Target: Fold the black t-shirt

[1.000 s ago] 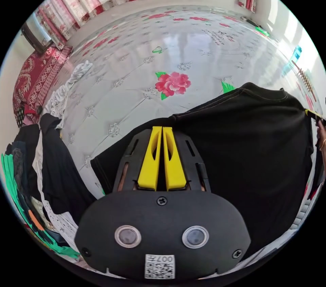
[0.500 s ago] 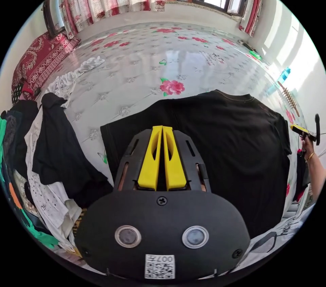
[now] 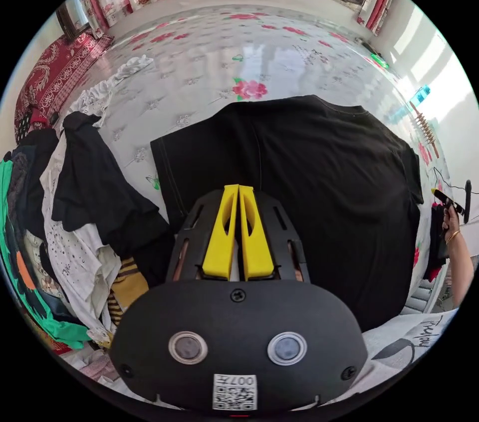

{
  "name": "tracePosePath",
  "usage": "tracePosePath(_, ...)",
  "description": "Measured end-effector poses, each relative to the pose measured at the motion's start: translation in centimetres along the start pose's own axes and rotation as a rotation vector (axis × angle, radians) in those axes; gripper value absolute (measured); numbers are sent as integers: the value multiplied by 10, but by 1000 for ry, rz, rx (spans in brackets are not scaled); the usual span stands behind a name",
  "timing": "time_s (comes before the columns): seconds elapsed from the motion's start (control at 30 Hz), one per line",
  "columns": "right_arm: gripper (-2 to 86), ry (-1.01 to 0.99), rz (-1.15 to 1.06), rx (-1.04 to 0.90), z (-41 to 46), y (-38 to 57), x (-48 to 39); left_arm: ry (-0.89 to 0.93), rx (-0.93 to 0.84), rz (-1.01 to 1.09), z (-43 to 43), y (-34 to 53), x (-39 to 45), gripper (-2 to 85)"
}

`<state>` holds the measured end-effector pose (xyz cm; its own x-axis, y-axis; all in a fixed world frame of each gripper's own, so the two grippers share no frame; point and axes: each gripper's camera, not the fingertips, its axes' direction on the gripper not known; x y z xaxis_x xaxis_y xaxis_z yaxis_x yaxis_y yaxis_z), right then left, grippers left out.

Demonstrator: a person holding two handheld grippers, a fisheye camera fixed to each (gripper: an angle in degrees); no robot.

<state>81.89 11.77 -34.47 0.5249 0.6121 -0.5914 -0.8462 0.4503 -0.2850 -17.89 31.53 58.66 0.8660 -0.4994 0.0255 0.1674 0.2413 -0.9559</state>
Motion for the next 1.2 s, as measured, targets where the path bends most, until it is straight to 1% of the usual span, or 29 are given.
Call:
tracePosePath(0.1,12,-109,-25,-12,-19,48,8,36,-44,-22,-12,59,-6,-5)
tracePosePath(0.17,21,-214,-28,-77,-23,97,19,46,-83,-35,-18,101,-10,3)
tracePosePath(0.23,26,-272,-22,-125,-26,136,27,81,-127,-57,-27,160,-15,27)
tracePosePath(0.27,30,-303,-23,-154,-28,163,33,89,-136,-63,-29,174,-16,36)
tracePosePath(0.33,37,-324,-30,-201,-31,199,40,112,-167,-84,-38,225,-21,66)
tracePosePath(0.43,50,-313,-49,-279,-34,246,49,117,-204,-93,-42,272,-25,81)
tracePosePath(0.5,57,-291,-75,-321,-34,266,51,134,-240,-83,-38,289,-25,88)
tracePosePath(0.6,64,-269,-123,-394,-29,285,52,163,-299,-58,-26,303,-18,98)
tracePosePath(0.67,66,-282,-160,-481,-20,293,46,163,-360,-28,-15,307,-10,101)
tracePosePath(0.73,66,-267,-189,-545,-13,296,36,33,-368,53,-11,307,3,85)
tracePosePath(0.8,63,-212,-225,-570,-9,299,26,-16,-393,143,-9,304,11,69)
tracePosePath(0.83,56,-144,-255,-576,-9,300,20,-20,-418,167,-7,300,12,58)
tracePosePath(0.87,46,-102,-291,-581,-10,302,16,-6,-425,171,-7,298,10,52)
tracePosePath(0.9,41,-86,-306,-585,-10,302,15,41,-425,140,-6,295,3,22)
tracePosePath(0.93,32,-77,-333,-580,-13,304,15,87,-430,99,-6,293,-7,3)
tracePosePath(1.0,18,-100,-336,-570,-20,304,19,157,-407,31,-11,292,-24,-5)
tracePosePath(1.07,9,-162,-320,-542,-35,304,29,223,-367,-10,-20,292,-38,-8)
tracePosePath(1.2,2,-306,-278,-470,-64,299,48,329,-303,-5,-44,287,-56,-9)
